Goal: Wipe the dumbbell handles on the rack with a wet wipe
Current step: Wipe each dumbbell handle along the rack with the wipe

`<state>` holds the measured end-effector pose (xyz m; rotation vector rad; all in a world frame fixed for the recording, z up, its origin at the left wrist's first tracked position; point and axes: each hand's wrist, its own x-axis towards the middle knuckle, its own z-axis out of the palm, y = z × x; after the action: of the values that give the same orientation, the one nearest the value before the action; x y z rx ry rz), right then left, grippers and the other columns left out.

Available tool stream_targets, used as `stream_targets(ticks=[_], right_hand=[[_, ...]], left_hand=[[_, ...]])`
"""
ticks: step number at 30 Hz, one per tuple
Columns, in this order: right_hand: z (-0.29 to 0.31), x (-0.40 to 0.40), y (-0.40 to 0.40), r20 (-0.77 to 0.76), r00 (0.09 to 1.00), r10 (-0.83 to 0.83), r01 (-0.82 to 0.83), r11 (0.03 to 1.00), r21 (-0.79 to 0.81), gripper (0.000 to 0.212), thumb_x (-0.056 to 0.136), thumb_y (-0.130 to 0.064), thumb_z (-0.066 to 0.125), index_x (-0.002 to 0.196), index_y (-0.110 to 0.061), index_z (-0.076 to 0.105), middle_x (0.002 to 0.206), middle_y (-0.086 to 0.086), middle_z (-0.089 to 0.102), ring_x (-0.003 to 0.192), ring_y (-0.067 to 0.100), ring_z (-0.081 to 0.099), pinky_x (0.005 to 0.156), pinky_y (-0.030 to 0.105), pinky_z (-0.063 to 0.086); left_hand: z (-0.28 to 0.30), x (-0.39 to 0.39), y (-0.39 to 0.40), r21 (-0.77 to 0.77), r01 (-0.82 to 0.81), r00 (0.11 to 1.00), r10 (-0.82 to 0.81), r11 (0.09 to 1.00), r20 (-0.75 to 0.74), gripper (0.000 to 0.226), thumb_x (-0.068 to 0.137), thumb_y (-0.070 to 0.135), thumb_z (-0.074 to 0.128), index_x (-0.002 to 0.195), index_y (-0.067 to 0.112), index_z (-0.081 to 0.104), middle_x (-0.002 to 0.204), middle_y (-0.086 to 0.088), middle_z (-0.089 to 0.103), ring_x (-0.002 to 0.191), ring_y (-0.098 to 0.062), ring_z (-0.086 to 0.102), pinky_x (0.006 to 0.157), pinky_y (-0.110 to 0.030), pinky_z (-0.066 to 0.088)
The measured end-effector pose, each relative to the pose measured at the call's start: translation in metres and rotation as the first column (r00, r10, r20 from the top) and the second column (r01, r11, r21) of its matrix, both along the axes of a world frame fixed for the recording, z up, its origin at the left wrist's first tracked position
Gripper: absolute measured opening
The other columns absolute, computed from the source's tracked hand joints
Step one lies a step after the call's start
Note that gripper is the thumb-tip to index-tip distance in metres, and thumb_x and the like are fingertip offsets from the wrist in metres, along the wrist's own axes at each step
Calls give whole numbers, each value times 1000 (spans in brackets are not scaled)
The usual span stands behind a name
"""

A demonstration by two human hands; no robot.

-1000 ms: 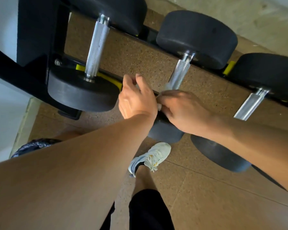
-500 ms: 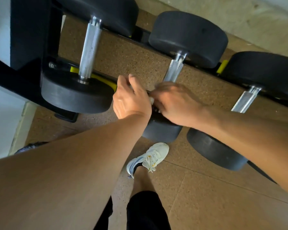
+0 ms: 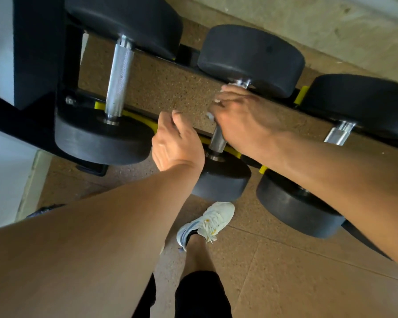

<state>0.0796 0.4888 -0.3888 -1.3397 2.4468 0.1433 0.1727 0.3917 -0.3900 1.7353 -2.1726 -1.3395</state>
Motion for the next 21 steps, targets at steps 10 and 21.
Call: stream_targets(ticks=[10, 21], right_hand=[[31, 90, 34, 696, 209, -687, 974, 209, -86, 24, 105, -39, 45, 101, -41, 69, 91, -24, 72, 88, -5, 66, 74, 25, 52], [20, 38, -34, 538, 16, -843, 999, -7, -42, 19, 96, -7, 52, 109, -12, 64, 92, -1, 65, 82, 18, 65, 63, 26, 54]], left_hand=[[0, 0, -1, -5, 44, 999, -44, 999, 19, 35, 102, 32, 30, 90, 14, 58, 69, 3, 46, 71, -25, 39, 70, -34, 25], [0, -3, -1, 6, 91, 995, -91, 996, 52, 32, 103, 36, 29, 82, 19, 48, 66, 7, 45, 76, -30, 46, 70, -37, 31]])
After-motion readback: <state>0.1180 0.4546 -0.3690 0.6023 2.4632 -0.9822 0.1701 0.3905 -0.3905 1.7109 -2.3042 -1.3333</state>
